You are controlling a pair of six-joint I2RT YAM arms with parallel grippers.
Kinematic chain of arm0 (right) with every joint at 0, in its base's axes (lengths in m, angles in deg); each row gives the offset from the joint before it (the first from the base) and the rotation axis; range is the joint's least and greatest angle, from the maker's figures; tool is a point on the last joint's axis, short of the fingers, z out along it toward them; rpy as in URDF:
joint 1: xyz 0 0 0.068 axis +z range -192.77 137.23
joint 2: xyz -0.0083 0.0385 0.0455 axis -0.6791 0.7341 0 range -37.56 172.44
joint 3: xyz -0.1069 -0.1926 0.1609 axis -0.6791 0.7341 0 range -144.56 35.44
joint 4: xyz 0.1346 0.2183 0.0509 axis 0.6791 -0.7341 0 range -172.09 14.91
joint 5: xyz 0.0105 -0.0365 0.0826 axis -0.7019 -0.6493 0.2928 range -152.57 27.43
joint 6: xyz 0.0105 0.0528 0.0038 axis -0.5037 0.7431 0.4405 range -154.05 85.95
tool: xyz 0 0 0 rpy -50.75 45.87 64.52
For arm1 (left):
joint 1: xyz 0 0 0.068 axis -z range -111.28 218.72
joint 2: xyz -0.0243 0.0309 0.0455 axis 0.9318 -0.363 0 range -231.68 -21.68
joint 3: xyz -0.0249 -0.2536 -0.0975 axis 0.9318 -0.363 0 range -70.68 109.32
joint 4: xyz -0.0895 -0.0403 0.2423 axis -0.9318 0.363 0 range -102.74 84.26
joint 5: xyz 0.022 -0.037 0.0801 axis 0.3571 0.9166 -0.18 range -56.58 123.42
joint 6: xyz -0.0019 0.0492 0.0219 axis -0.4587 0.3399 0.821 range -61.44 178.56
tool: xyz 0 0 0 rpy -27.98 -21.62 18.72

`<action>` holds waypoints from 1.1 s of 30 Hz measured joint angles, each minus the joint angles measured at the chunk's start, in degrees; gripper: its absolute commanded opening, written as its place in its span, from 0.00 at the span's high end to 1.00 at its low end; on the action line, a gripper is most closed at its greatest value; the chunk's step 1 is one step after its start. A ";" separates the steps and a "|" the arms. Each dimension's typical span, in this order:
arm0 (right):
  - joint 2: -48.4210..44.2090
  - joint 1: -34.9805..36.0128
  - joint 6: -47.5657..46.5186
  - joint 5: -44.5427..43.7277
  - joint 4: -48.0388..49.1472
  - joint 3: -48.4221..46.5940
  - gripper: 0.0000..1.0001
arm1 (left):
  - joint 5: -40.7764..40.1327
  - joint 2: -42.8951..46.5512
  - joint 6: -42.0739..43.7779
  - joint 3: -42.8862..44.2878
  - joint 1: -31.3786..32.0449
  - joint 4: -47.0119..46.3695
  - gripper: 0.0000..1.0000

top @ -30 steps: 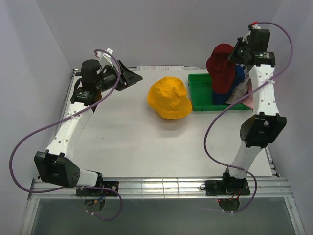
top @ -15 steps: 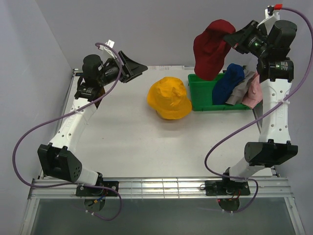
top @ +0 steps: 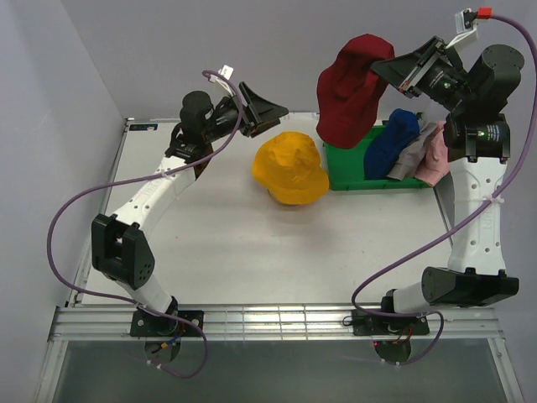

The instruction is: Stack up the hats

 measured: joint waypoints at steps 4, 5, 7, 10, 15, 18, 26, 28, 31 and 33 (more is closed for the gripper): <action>-1.42 0.81 1.14 1.16 0.96 1.40 0.92 | -1.03 -3.39 -2.89 1.09 2.19 -4.22 0.19; -1.70 0.96 1.20 1.36 1.20 1.81 0.92 | -1.36 -4.26 -3.50 1.36 2.78 -5.07 0.19; -2.25 1.31 1.42 1.88 1.46 2.67 0.92 | -2.14 -5.84 -4.55 1.77 3.76 -6.58 0.19; -2.69 1.60 1.90 2.47 1.88 3.87 0.92 | -3.23 -7.72 -5.99 2.14 5.53 -8.83 0.18; -2.71 3.72 2.29 2.80 1.99 4.79 0.92 | -3.96 -9.11 -8.07 2.47 7.15 -12.50 0.18; -2.82 4.70 2.40 3.39 2.08 4.79 0.92 | -4.31 -10.16 -9.46 3.21 7.37 -15.37 0.18; -3.02 5.33 2.69 3.85 2.08 4.79 0.92 | -5.64 -11.41 -12.22 3.30 7.74 -20.59 0.20; -3.02 5.35 2.67 3.87 2.08 4.79 0.92 | -5.81 -11.41 -12.74 3.30 7.85 -21.70 0.22; -3.02 5.35 2.54 3.85 2.01 4.79 0.92 | -6.08 -11.41 -13.03 3.28 7.96 -22.99 0.30; -3.02 5.42 2.40 3.85 1.99 4.83 0.92 | -6.19 -11.41 -13.18 3.21 7.96 -23.30 0.38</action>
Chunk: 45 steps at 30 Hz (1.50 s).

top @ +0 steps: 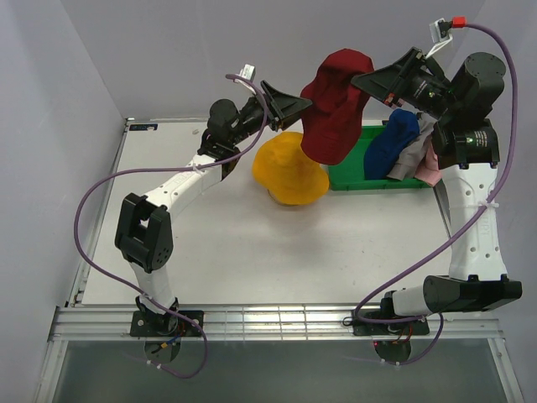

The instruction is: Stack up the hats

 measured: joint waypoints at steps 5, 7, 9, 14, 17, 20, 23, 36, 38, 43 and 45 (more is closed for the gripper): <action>-0.07 0.04 -0.74 0.02 -0.31 0.66 0.92 | -0.20 0.00 0.24 -0.70 0.00 -0.44 0.54; -0.07 0.13 -1.77 -0.02 -1.42 0.66 0.92 | -0.22 0.00 0.33 -0.74 0.00 -0.33 0.62; -0.11 0.13 -3.19 -0.15 -2.60 0.68 0.92 | -0.22 0.02 0.81 -0.74 0.00 -0.04 0.70; -0.90 0.24 -6.49 -1.57 -6.58 2.14 0.92 | -0.33 0.33 1.25 -2.40 0.00 0.48 0.81; -0.98 0.63 -8.28 -2.49 -8.90 2.21 0.92 | -0.39 0.33 1.33 -3.45 0.00 0.87 0.85; -0.96 1.05 -9.49 -3.34 -9.84 2.23 0.92 | -0.35 0.35 1.60 -3.50 0.00 1.22 0.86; -0.98 1.33 -10.54 -4.02 -10.64 2.23 0.92 | -0.35 0.44 2.12 -3.50 0.00 1.29 0.89; 0.02 2.10 -12.90 -7.37 -14.05 0.09 0.92 | -0.15 0.44 2.45 -3.41 0.00 1.73 1.00; 0.04 2.45 -13.44 -8.02 -14.91 0.11 0.92 | -0.07 0.44 2.47 -3.34 0.00 1.92 1.00; 0.22 3.48 -14.40 -9.66 -16.72 0.09 0.92 | 0.68 0.39 2.69 -3.13 0.00 2.58 1.00; 0.33 3.76 -14.88 -10.16 -17.38 -0.04 0.92 | 0.98 0.39 3.17 -3.13 0.00 2.73 1.00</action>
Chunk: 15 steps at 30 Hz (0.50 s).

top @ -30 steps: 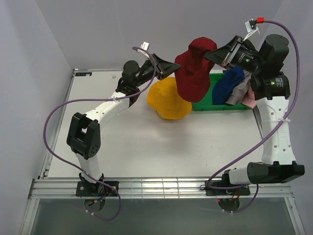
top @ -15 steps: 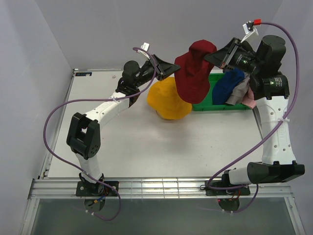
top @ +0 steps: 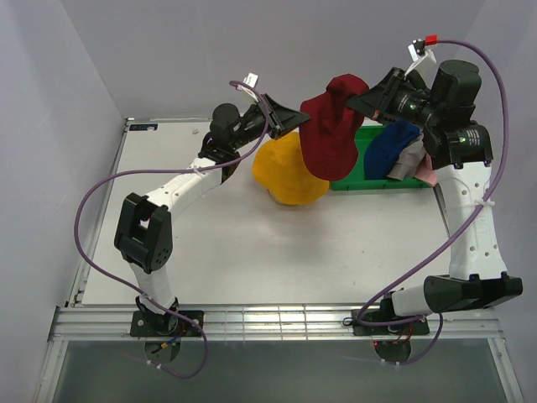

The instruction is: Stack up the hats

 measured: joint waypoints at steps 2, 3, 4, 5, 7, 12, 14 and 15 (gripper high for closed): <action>0.15 0.20 -0.42 -0.63 -0.94 -0.55 0.92 | 0.26 0.00 0.42 -0.02 0.00 0.02 1.00; 0.22 0.20 -0.52 -0.79 -1.25 -0.85 0.92 | 0.44 0.00 0.59 -0.04 0.00 0.02 1.00; 0.26 0.24 -0.66 -0.87 -1.46 -1.18 0.92 | 0.70 0.00 0.74 -0.09 -0.02 0.02 1.00; 0.31 0.24 -0.83 -0.90 -1.53 -1.33 0.92 | 1.05 0.00 0.85 -0.15 -0.04 0.02 1.00; 0.31 0.35 -1.31 -0.87 -1.62 -1.38 0.92 | 1.51 0.00 1.14 -0.37 -0.26 0.04 1.00; 0.50 1.49 -3.23 -1.57 -2.80 -1.36 0.92 | 2.69 0.00 1.38 -0.44 -1.05 0.26 1.00; 0.61 2.14 -4.13 -2.38 -3.32 -1.38 0.92 | 2.93 0.00 1.53 -0.44 -1.40 0.26 1.00; 0.76 2.60 -4.81 -2.69 -3.72 -1.44 0.92 | 3.04 0.00 1.62 -0.44 -1.62 0.26 1.00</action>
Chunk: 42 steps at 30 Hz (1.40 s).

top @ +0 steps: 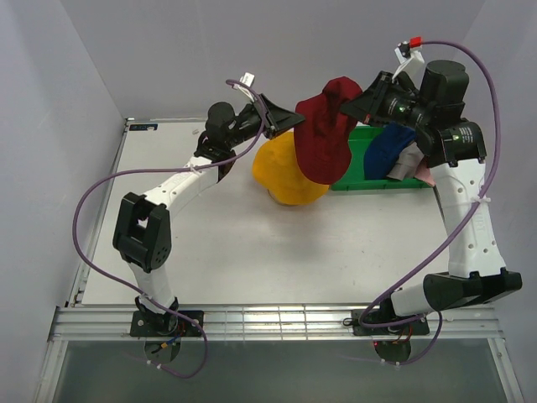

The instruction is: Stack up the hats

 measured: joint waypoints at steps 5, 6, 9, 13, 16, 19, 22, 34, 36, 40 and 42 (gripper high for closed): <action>2.25 3.50 -3.06 -3.19 -1.60 -0.81 0.92 | 1.01 0.00 0.07 -0.70 -1.79 -0.11 1.00; 2.75 4.28 -3.58 -3.93 -1.88 -0.83 0.92 | 1.16 0.00 0.04 -1.18 -2.16 -0.07 1.00; 4.07 6.40 -4.98 -6.16 -2.67 -0.83 0.92 | 1.42 0.02 0.24 -3.34 -3.39 0.00 1.00; 5.66 9.60 -6.75 -9.70 -3.85 -0.92 0.92 | 1.51 0.42 0.87 -7.37 -5.31 0.13 1.00; 7.21 11.82 -8.07 -12.28 -4.76 -1.88 0.92 | 1.66 0.94 1.31 -9.35 -6.71 0.61 1.00; 8.76 13.46 -9.25 -14.71 -4.98 -2.84 0.92 | 2.03 1.55 1.73 -10.34 -7.96 0.68 1.00; 9.51 14.47 -10.29 -16.63 -5.53 -2.86 0.92 | 2.34 2.27 2.01 -11.47 -9.25 0.59 1.00; 12.61 15.32 -12.28 -22.05 -5.95 -2.43 0.89 | 3.80 2.91 2.62 -15.41 -11.93 0.24 1.00; 12.61 15.32 -12.31 -22.38 -5.75 -1.92 0.88 | 4.02 2.91 2.60 -16.37 -12.22 -0.24 1.00; 12.61 15.32 -12.31 -22.64 -4.79 -0.02 0.87 | 4.50 2.80 2.60 -18.80 -12.79 -1.42 1.00; 12.61 15.32 -12.33 -22.71 -4.09 1.31 0.86 | 4.79 2.73 2.54 -20.04 -13.31 -2.23 1.00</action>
